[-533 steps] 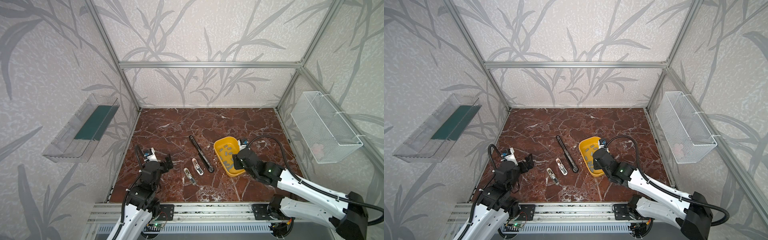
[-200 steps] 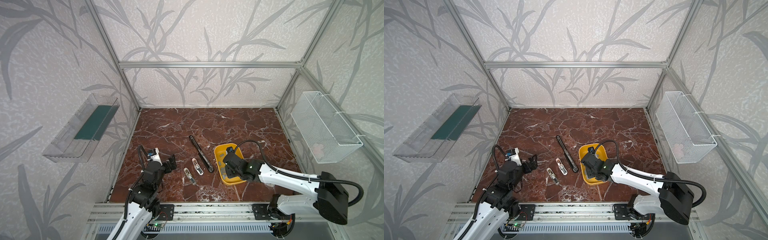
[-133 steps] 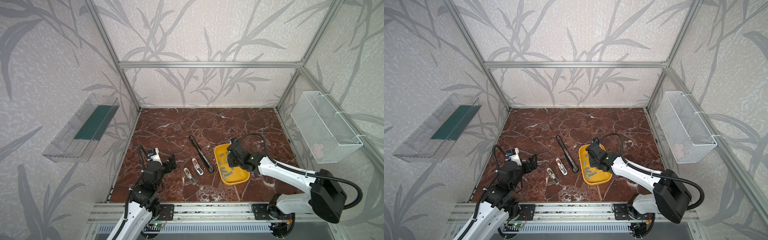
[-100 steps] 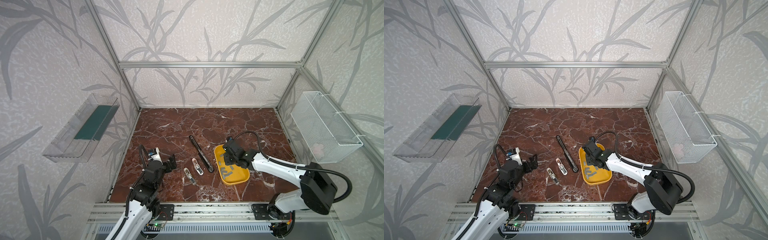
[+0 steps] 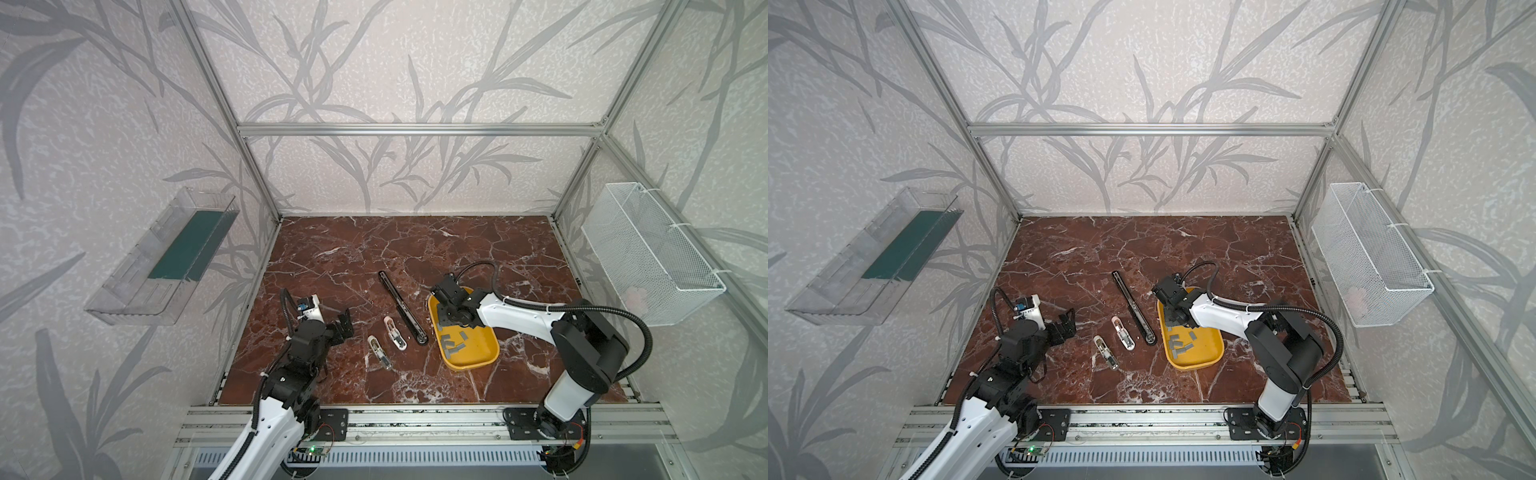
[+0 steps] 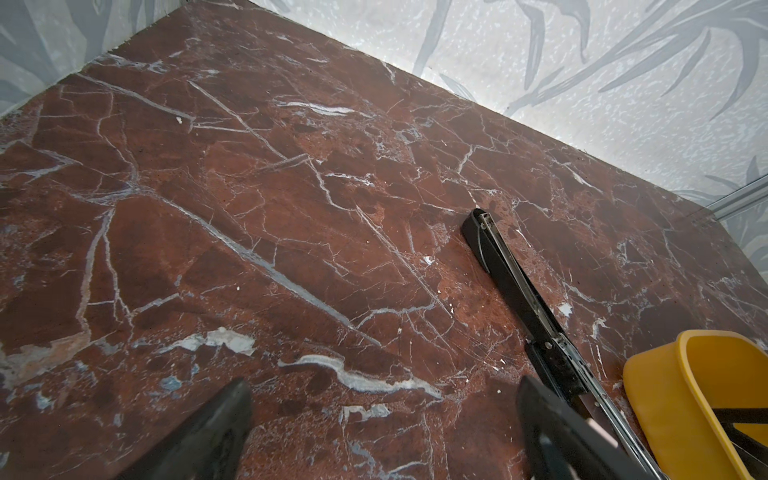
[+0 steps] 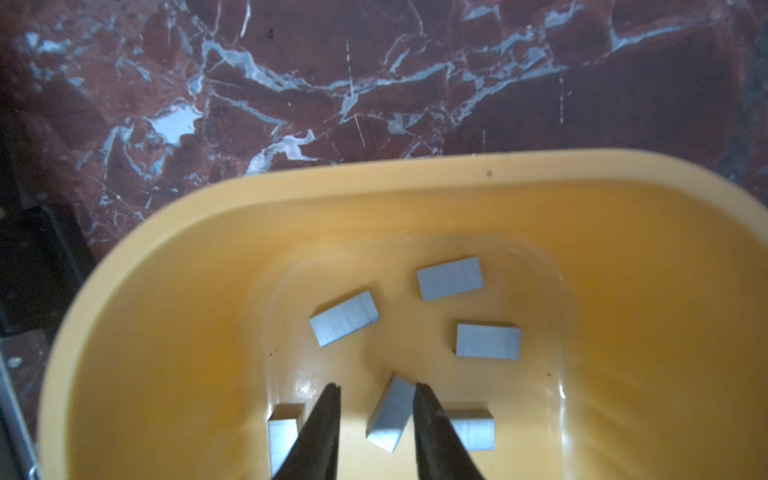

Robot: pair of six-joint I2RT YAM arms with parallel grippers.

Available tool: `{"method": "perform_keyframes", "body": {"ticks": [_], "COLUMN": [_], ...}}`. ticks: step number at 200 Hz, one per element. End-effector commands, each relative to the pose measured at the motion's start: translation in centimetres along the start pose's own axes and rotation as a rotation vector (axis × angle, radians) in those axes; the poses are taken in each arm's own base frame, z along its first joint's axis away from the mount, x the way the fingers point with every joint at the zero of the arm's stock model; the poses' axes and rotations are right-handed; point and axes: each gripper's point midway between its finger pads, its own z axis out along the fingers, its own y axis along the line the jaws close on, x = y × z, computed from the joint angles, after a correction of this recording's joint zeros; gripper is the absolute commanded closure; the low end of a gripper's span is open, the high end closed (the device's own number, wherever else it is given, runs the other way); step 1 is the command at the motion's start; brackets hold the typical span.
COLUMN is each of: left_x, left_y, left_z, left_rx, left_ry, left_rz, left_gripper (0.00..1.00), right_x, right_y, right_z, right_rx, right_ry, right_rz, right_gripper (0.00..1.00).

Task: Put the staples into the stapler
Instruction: 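Lower the right gripper onto a grey staple strip and close on it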

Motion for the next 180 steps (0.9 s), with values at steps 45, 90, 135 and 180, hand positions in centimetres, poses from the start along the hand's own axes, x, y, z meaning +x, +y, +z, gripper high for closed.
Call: {"method": "perform_keyframes", "body": {"ticks": [45, 90, 135, 180], "left_x": [-0.3, -0.3, -0.3, -0.3], "left_y": [0.5, 0.5, 0.5, 0.5], "left_z": [0.0, 0.0, 0.0, 0.0], "left_rx": [-0.023, -0.023, -0.024, -0.021], "left_ry": [-0.024, -0.024, -0.025, -0.026], "left_rz": [-0.011, -0.012, -0.012, -0.014], "left_gripper": [0.01, 0.01, 0.01, 0.01], "right_x": [0.7, 1.2, 1.1, 0.0], "right_y": [-0.3, -0.7, -1.4, -1.5], "right_z": [0.5, 1.0, 0.0, -1.2], "right_rx": [-0.009, 0.004, 0.019, 0.020], "right_ry": [0.000, 0.009, -0.010, -0.046], "right_rz": [0.073, 0.080, 0.065, 0.052], "right_gripper": [0.68, 0.69, 0.70, 0.69]}}
